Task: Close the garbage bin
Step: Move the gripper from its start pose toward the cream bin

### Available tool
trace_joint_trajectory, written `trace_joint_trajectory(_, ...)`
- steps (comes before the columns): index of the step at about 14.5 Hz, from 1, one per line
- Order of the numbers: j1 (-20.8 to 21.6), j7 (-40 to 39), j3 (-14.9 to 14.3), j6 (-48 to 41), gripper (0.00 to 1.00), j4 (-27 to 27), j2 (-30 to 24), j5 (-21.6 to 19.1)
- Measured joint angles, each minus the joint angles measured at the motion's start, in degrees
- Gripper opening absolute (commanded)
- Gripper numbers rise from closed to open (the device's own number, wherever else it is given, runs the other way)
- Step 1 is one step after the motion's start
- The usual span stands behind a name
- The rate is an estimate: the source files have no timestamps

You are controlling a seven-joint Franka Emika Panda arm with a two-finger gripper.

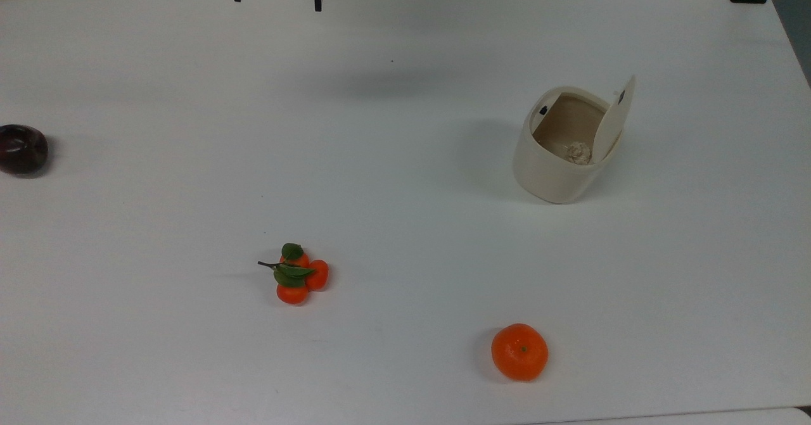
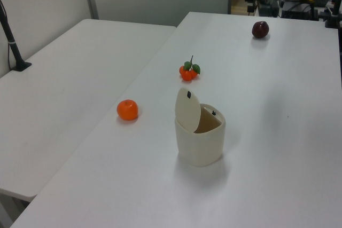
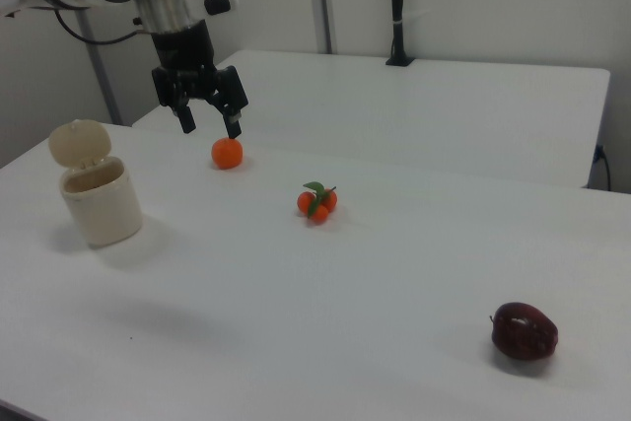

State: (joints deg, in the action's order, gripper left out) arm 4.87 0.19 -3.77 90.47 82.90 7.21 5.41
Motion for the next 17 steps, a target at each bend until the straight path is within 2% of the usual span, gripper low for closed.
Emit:
trace_joint_trajectory(11, -0.4, 0.1, 0.0, 0.0, 0.98, 0.0, -0.1, 0.0)
trace_joint_trajectory(12, -0.4, 0.1, 0.0, 0.0, 0.88, 0.0, -0.1, 0.0)
trace_joint_trajectory(13, -0.4, 0.1, 0.0, 0.0, 0.71, 0.0, -0.1, 0.0)
trace_joint_trajectory(14, -0.4, 0.1, 0.0, 0.0, 0.36, 0.0, -0.1, 0.0)
trace_joint_trajectory(16, -0.4, 0.1, 0.0, 0.0, 0.02, 0.0, -0.1, 0.0)
trace_joint_trajectory(17, -0.4, 0.1, 0.0, 0.0, 0.00, 0.0, -0.1, 0.0)
